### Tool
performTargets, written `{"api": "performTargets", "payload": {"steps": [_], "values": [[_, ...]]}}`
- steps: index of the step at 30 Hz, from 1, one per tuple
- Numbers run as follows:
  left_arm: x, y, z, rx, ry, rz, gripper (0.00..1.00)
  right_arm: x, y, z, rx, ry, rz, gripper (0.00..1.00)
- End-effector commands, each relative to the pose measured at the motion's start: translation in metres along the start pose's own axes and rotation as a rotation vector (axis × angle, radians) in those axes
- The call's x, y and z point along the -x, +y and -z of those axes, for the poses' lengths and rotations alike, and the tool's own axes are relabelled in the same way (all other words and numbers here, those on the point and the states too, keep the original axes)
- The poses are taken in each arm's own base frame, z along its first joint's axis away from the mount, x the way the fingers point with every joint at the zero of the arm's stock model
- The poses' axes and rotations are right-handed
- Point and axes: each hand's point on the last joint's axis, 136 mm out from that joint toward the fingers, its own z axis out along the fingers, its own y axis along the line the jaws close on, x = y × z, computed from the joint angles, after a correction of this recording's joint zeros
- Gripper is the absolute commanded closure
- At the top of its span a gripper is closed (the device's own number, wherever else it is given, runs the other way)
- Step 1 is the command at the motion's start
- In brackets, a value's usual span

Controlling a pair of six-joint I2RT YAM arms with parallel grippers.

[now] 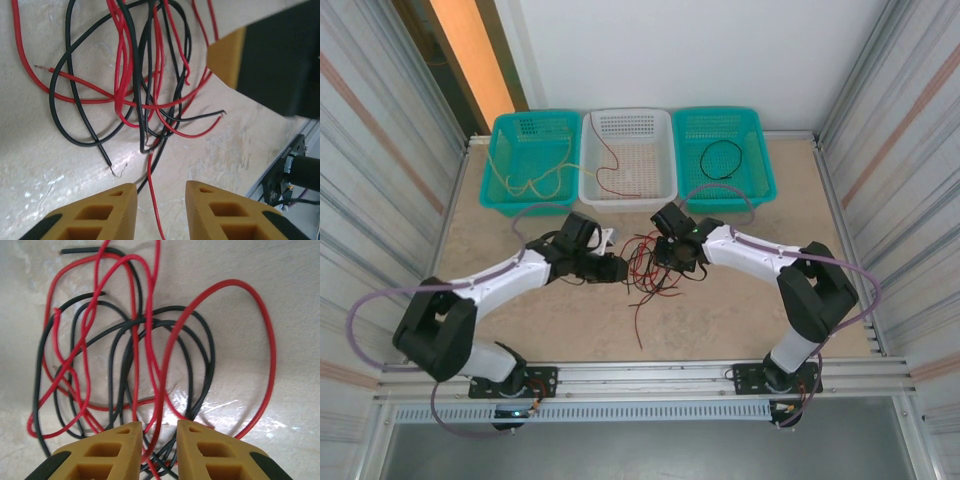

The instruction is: Untangle the cables

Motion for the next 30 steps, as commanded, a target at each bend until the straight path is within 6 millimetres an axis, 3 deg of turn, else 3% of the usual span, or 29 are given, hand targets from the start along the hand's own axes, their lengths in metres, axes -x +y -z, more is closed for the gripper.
{"api": "performTargets", "payload": {"steps": [1,11,15,18,23,26,30], "values": [[0.016,-0.018,-0.009,-0.038,-0.009,-0.034,0.71,0.006,0.005,0.017,-0.002,-0.039,0.019,0.77],[0.003,-0.009,-0.043,0.026,0.088,-0.025,0.70,0.007,0.017,0.031,0.055,-0.069,0.027,0.77],[0.002,-0.004,-0.043,0.074,0.093,-0.019,0.49,0.007,0.017,0.034,0.060,-0.072,0.029,0.76],[0.000,-0.008,-0.038,0.096,0.084,-0.053,0.44,0.007,0.017,0.034,0.061,-0.073,0.030,0.76],[-0.004,-0.005,-0.029,0.141,0.078,-0.079,0.45,0.007,0.015,0.033,0.055,-0.076,0.025,0.76],[-0.006,0.000,-0.032,0.160,0.098,-0.078,0.54,0.007,0.015,0.034,0.061,-0.078,0.022,0.76],[-0.006,0.001,-0.037,0.158,0.105,-0.072,0.59,0.007,0.015,0.036,0.064,-0.083,0.019,0.76]]}}
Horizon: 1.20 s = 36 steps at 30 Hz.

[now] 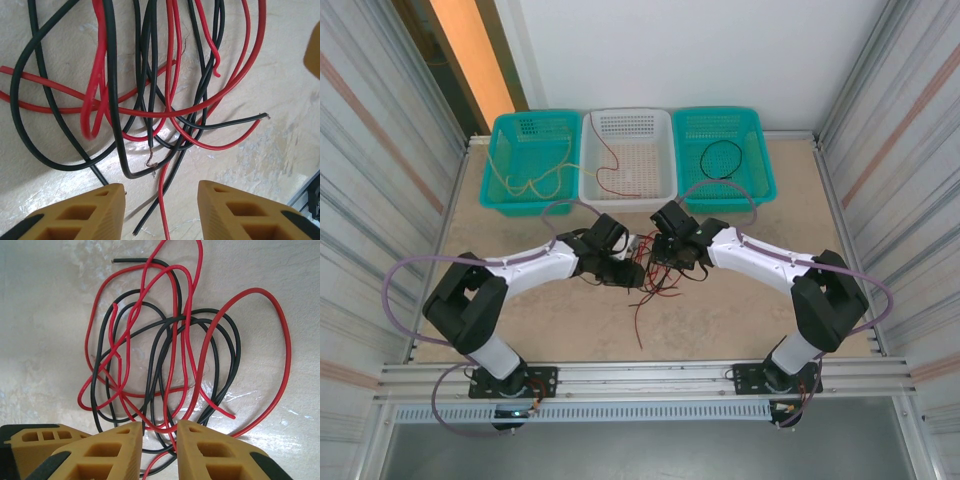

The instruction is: Untangle the cables

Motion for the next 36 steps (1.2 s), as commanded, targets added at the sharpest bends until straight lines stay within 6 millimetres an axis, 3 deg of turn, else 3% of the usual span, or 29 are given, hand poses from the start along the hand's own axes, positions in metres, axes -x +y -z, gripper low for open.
{"api": "performTargets", "payload": {"steps": [1,13,15,18,21,31,36], "values": [[0.004,0.001,0.000,0.023,0.003,-0.013,0.59,0.005,0.000,0.013,0.008,-0.040,0.000,0.76],[0.018,0.003,-0.015,0.038,0.003,-0.014,0.74,0.005,-0.004,0.017,0.005,-0.051,0.001,0.77],[0.019,0.005,-0.014,0.053,0.001,-0.012,0.71,0.005,-0.005,0.018,0.002,-0.051,0.001,0.76],[0.017,0.009,-0.015,0.070,0.006,-0.012,0.60,0.006,-0.005,0.018,0.003,-0.055,-0.001,0.77],[0.018,0.010,-0.015,0.075,0.001,-0.011,0.59,0.006,-0.004,0.019,0.006,-0.055,0.000,0.77],[0.024,0.006,-0.023,0.054,0.010,-0.006,0.74,0.008,-0.005,0.026,0.007,-0.069,0.004,0.77],[0.026,-0.003,-0.009,0.035,-0.010,-0.015,0.83,0.012,-0.007,0.031,0.007,-0.083,0.004,0.77]]}}
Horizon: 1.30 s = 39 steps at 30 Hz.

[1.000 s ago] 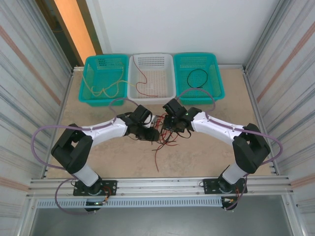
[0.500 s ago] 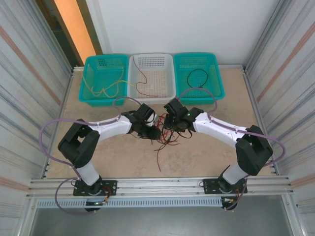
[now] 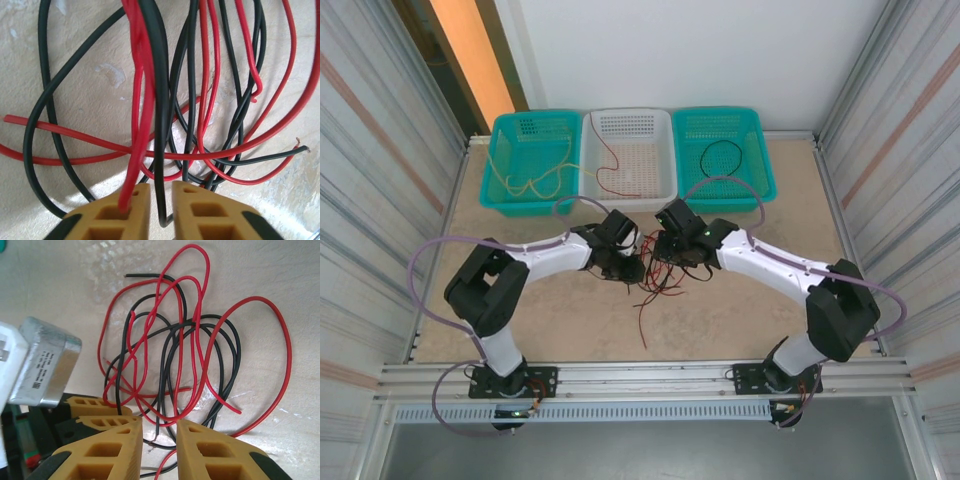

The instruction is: Untangle the cables

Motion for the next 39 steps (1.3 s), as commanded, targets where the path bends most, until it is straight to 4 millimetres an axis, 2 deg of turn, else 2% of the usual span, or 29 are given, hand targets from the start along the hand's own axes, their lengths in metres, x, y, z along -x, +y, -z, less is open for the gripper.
{"api": "performTargets", "payload": {"steps": [1,5,7,13,16,25,31,34,39], "values": [[0.008,-0.015,0.021,-0.033,-0.032,-0.025,0.84,0.004,-0.008,0.010,-0.020,-0.029,0.010,0.77],[0.011,-0.029,0.049,-0.069,-0.076,-0.050,0.92,0.011,0.001,0.018,0.026,-0.053,0.025,0.76],[0.012,-0.038,0.067,-0.087,-0.099,-0.072,0.99,0.014,0.008,0.024,0.062,-0.069,0.035,0.70],[0.024,-0.062,0.121,-0.147,-0.216,-0.126,1.00,0.020,0.026,0.040,0.148,-0.108,0.067,0.54],[0.033,-0.073,0.153,-0.182,-0.285,-0.153,1.00,0.020,0.037,0.050,0.190,-0.122,0.098,0.50],[0.053,-0.101,0.270,-0.292,-0.522,-0.284,1.00,0.023,0.068,0.080,0.314,-0.161,0.173,0.41],[0.063,-0.112,0.328,-0.315,-0.665,-0.323,1.00,0.019,0.077,0.079,0.339,-0.154,0.198,0.39],[0.067,-0.117,0.351,-0.337,-0.730,-0.323,1.00,0.014,0.076,0.070,0.331,-0.131,0.195,0.39],[0.072,-0.128,0.389,-0.442,-0.823,-0.302,1.00,0.002,0.068,0.043,0.275,-0.069,0.193,0.43]]}}
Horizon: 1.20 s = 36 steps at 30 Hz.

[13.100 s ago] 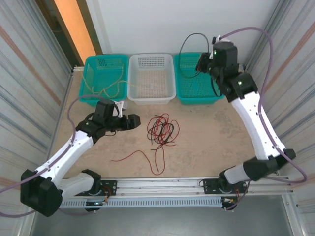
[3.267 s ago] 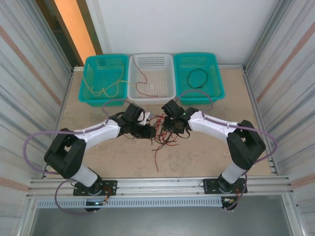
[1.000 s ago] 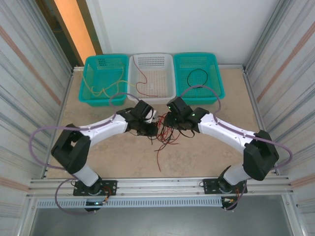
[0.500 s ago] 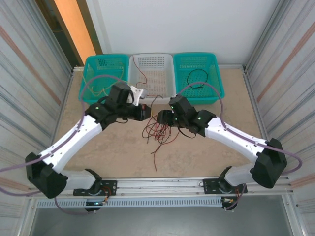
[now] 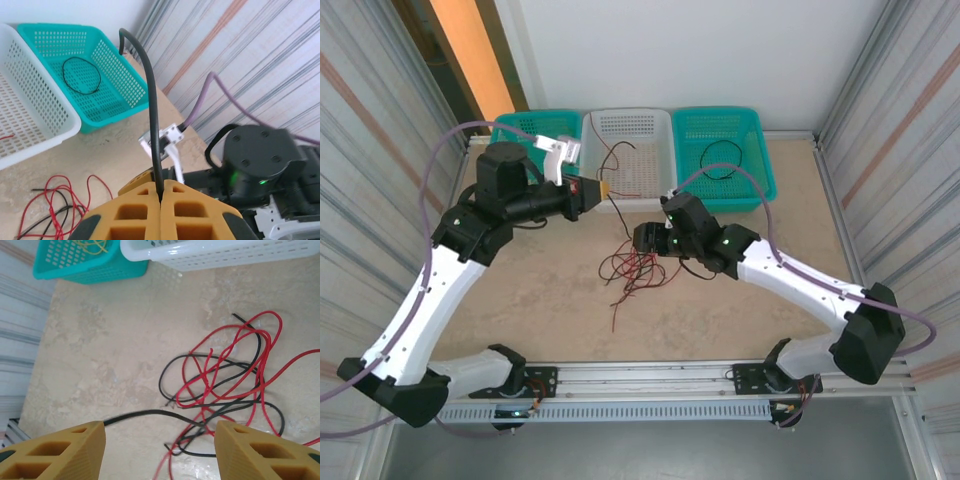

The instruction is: Untangle the cables

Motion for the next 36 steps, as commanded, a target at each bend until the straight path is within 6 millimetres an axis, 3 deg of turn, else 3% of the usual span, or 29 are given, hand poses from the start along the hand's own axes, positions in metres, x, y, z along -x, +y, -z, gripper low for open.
{"api": "performTargets", "payload": {"steps": [1,8,12,15,17,21,25,27,30,36], "values": [[0.038,-0.029,0.027,-0.101,-0.130,-0.011,1.00,-0.012,-0.005,-0.017,-0.025,0.050,0.016,0.43],[0.081,-0.050,0.065,-0.202,-0.287,0.020,1.00,-0.035,-0.021,-0.050,-0.048,0.114,-0.029,0.44],[0.091,-0.055,0.074,-0.199,-0.320,0.004,1.00,-0.043,-0.046,-0.063,-0.134,0.119,-0.073,0.48],[0.092,-0.054,0.074,-0.188,-0.313,0.006,1.00,-0.043,-0.061,-0.060,-0.159,0.107,-0.112,0.50],[0.090,-0.050,0.072,-0.181,-0.306,0.017,1.00,-0.035,-0.060,-0.046,-0.162,0.068,-0.090,0.49],[0.080,-0.039,0.062,-0.177,-0.272,0.053,1.00,-0.001,-0.051,0.008,-0.214,-0.071,0.009,0.47],[0.063,-0.025,0.047,-0.178,-0.209,0.104,1.00,0.029,-0.019,0.067,-0.181,-0.209,0.164,0.40],[0.052,-0.019,0.038,-0.187,-0.163,0.126,1.00,0.037,-0.004,0.086,-0.141,-0.248,0.220,0.36],[0.027,-0.005,0.022,-0.202,-0.086,0.192,1.00,0.041,0.013,0.101,-0.089,-0.244,0.272,0.34],[-0.018,0.013,0.005,-0.218,0.036,0.281,1.00,0.040,0.046,0.108,-0.034,-0.240,0.367,0.33]]}}
